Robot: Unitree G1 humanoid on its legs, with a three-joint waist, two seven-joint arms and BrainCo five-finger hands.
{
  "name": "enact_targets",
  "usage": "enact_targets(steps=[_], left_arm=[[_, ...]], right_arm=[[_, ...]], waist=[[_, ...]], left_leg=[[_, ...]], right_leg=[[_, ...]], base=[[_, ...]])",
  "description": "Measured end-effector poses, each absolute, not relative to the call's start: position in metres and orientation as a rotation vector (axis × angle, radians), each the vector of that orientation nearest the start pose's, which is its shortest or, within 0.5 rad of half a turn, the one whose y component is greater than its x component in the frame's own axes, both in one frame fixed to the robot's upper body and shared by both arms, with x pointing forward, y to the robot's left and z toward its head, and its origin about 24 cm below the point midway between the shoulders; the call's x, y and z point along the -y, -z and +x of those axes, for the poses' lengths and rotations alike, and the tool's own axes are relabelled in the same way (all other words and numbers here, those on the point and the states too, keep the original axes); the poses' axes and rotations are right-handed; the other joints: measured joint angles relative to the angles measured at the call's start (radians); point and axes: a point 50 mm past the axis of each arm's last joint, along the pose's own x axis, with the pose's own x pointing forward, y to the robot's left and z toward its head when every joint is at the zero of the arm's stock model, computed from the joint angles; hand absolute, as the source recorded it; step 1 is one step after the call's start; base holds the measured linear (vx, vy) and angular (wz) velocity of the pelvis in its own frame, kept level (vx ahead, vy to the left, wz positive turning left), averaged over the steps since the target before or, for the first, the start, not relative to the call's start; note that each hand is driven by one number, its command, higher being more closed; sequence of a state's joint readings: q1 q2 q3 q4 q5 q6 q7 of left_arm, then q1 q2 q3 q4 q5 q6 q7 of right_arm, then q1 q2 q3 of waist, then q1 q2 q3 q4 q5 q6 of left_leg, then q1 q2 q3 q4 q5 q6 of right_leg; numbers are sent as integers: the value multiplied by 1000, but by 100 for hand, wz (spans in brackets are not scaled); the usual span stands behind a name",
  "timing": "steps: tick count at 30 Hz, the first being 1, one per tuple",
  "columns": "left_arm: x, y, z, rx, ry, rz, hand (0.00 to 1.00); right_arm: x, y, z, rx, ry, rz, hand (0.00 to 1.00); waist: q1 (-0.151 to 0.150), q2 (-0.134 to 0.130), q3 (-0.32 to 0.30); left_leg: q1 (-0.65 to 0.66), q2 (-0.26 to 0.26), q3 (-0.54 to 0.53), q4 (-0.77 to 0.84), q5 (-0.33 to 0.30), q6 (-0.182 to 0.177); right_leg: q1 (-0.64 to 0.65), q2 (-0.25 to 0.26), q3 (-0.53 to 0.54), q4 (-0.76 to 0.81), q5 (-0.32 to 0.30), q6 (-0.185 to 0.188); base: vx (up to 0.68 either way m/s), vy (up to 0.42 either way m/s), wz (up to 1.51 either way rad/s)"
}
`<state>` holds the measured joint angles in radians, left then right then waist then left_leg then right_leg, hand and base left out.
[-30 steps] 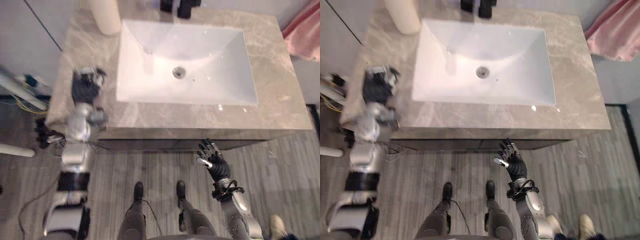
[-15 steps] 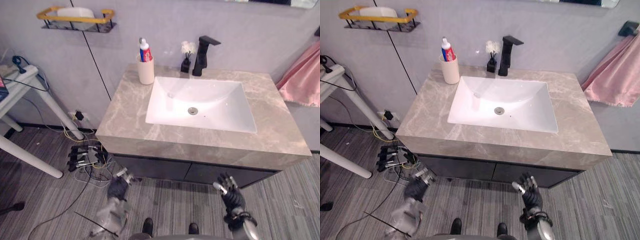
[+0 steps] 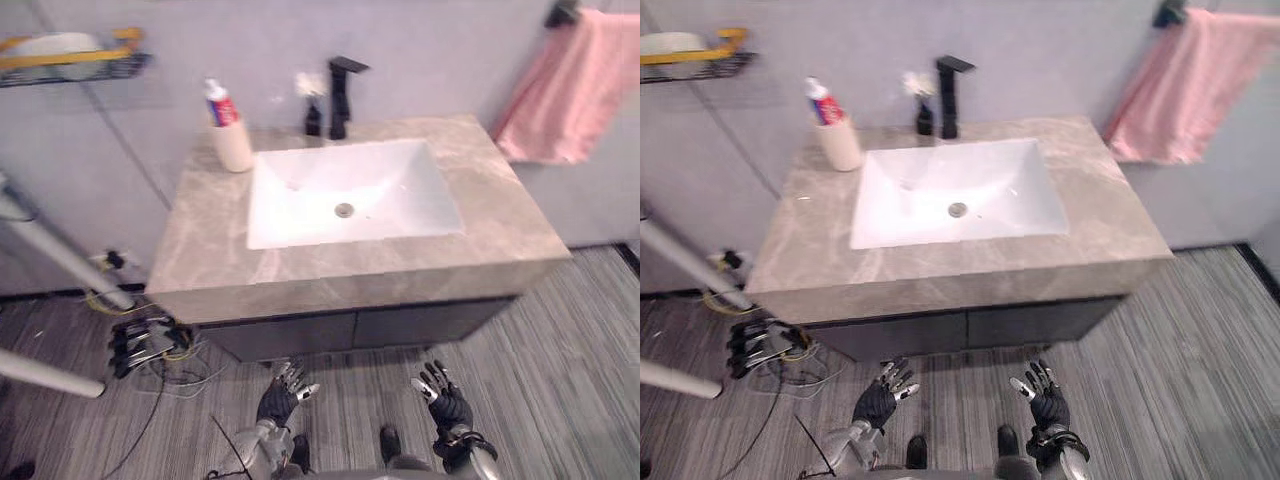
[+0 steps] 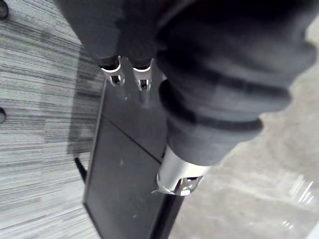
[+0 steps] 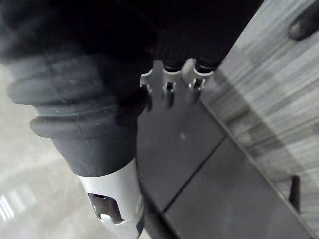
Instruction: Organize washtable
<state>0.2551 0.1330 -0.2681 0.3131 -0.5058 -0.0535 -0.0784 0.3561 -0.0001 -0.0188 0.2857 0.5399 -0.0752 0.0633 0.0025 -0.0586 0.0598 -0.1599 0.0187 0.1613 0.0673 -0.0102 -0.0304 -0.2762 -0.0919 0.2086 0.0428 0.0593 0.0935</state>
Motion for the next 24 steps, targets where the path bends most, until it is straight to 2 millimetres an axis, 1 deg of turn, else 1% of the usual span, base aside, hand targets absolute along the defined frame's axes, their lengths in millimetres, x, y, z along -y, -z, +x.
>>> enact_targets(steps=[1,2,3,4,5,6,7,8,9,10,11,12,13,14,15,16,17,20,22,24], left_arm=[[-133,76,164,-536,115,-374,0],[-128,74,176,-522,117,-362,0],[-128,73,182,-512,119,-352,0],[-127,70,188,-496,125,-338,0],[-127,68,189,-484,129,-318,0],[-131,66,192,-472,119,-305,0],[-127,69,187,-483,94,-335,0],[-128,69,186,-482,85,-338,0],[-126,71,183,-488,70,-349,0],[-126,69,184,-481,69,-351,0],[-126,70,184,-488,61,-348,0],[-123,71,184,-496,61,-358,0],[-119,70,186,-491,68,-367,0],[-119,72,183,-501,64,-370,0],[-119,72,182,-505,63,-369,0],[-117,72,182,-508,57,-385,0],[-113,72,182,-509,67,-401,0],[-108,73,182,-517,98,-387,0],[-107,77,179,-544,118,-355,0],[-106,77,181,-544,124,-350,0]], right_arm=[[173,80,141,-486,238,533,0],[178,75,152,-461,236,502,0],[178,74,156,-452,236,500,0],[175,74,155,-452,240,506,0],[170,74,156,-455,222,508,0],[167,73,160,-450,205,505,0],[159,69,172,-436,147,479,0],[157,71,176,-440,139,474,0],[153,73,176,-455,118,465,0],[149,73,178,-462,96,458,0],[145,74,180,-469,69,450,0],[146,73,182,-468,50,431,0],[147,74,179,-475,53,429,0],[149,78,170,-498,67,432,0],[150,79,166,-503,73,432,0],[153,83,153,-529,87,434,0],[156,84,144,-539,94,434,0],[158,87,137,-556,104,436,0],[157,87,137,-553,106,448,0],[156,86,138,-549,112,468,0]], waist=[[-4,-3,6],[-20,25,26],[-21,22,33],[-29,8,39],[-34,-19,39],[-34,-36,45],[-3,-1,30],[14,-17,29],[14,-17,24],[18,-22,21],[27,-27,19],[32,11,29],[37,21,33],[39,20,37],[37,19,37],[37,13,38],[36,14,38],[34,17,38],[31,17,39],[31,27,46]], left_leg=[[-7,2,28,9,-7,13],[2,40,103,-3,-3,37],[1,49,129,5,-6,40],[3,49,166,31,-21,51],[-3,39,206,101,-60,56],[-17,34,218,148,-87,55],[-34,49,233,116,-104,73],[-21,56,305,116,-101,77],[-15,61,348,120,-97,79],[-26,64,375,130,-100,79],[-62,80,408,157,-101,78],[-89,127,414,181,-94,74],[-90,146,415,189,-94,74],[-74,162,414,202,-93,73],[-65,167,411,205,-92,71],[-49,170,394,206,-84,59],[-40,170,373,200,-78,50],[-35,172,358,169,-54,25],[-21,172,358,156,-39,24],[0,174,348,157,-39,23]], right_leg=[[-1,-5,7,-24,-4,-6],[-32,-11,-104,61,-34,-48],[-77,-16,-175,208,-56,-52],[-100,-57,-291,422,-141,-52],[-95,-98,-384,485,-175,-59],[-93,-89,-400,457,-169,-62],[-42,-44,-380,359,-187,-72],[-62,-73,-410,482,-251,-106],[-16,-120,-494,574,-319,-84],[49,-128,-540,505,-334,-42],[105,-111,-546,353,-347,-2],[116,-57,-549,258,-283,-10],[126,-37,-544,230,-252,-16],[161,-18,-535,198,-241,-23],[175,-13,-537,194,-236,-26],[195,-7,-542,189,-234,-28],[211,1,-553,175,-232,-31],[221,21,-555,158,-214,-51],[227,27,-544,149,-200,-66],[245,35,-530,139,-186,-70]], base=[[-68,76,-135],[-66,42,-120],[-60,46,-128],[-16,19,-106],[-6,36,-109],[-155,54,-161],[-154,46,-177],[-174,33,-194],[-9,0,-132],[-36,-30,-121],[-72,-92,-100],[-94,-81,-86],[-107,-63,-53],[-47,-19,-21],[-85,-58,2],[-85,-83,21],[-100,-92,22],[-65,-59,3],[-53,-30,-20],[-71,-11,-19]])
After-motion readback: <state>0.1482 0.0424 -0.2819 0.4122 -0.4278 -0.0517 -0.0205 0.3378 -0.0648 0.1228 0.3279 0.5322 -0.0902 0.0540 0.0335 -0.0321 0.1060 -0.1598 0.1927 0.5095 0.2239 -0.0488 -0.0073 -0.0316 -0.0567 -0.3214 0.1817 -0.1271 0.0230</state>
